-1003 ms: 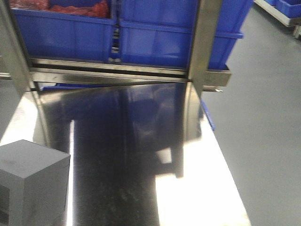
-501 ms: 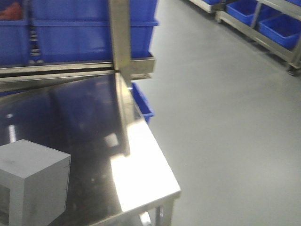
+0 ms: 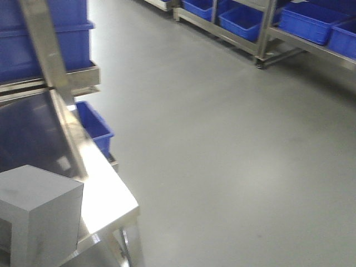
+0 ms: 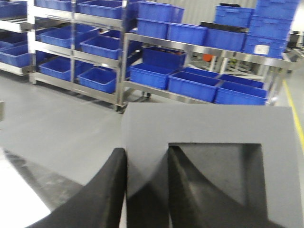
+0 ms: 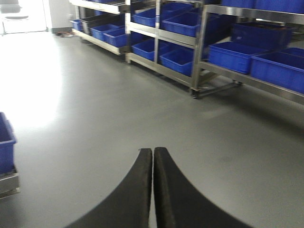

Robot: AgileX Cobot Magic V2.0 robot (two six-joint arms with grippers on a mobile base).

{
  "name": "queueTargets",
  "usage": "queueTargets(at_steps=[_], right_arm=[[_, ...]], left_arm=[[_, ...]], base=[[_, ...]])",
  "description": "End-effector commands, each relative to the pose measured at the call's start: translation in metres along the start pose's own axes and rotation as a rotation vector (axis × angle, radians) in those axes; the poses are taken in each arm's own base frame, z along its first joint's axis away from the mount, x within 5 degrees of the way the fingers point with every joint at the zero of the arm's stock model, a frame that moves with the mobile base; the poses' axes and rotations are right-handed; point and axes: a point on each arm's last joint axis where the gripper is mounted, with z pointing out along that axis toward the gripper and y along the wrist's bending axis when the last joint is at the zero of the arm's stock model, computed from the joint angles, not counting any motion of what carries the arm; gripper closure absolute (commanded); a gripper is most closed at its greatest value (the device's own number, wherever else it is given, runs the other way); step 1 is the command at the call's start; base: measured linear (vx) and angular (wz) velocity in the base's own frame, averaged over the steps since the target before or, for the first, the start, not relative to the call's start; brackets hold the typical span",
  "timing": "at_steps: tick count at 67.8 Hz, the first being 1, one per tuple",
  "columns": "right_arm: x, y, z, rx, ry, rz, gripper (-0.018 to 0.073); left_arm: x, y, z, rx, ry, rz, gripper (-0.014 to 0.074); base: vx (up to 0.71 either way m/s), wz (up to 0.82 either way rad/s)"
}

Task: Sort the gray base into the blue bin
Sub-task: 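Drive the base away from the table holding the block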

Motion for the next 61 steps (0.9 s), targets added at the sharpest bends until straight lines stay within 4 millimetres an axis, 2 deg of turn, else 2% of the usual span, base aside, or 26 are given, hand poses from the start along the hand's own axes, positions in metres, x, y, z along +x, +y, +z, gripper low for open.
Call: queueTargets(at_steps=[1, 30, 61], right_arm=[[-0.0048, 0.0000, -0.0008, 0.001, -0.080, -0.017, 0.0564], [-0.0048, 0.0000, -0.0008, 0.001, -0.080, -0.017, 0.0564], [-0.0048, 0.0000, -0.0008, 0.001, -0.080, -0.017, 0.0564]], left_arm=[[-0.0181, -0.0036, -0.0013, 0.027, -0.117, -0.009, 0.0603], [-0.0181, -0.0036, -0.0013, 0.027, -0.117, -0.009, 0.0603], [-0.0181, -0.0036, -0.0013, 0.027, -0.117, -0.009, 0.0603]], base=[[-0.05, -0.51], [0.01, -0.53], [0.13, -0.78]])
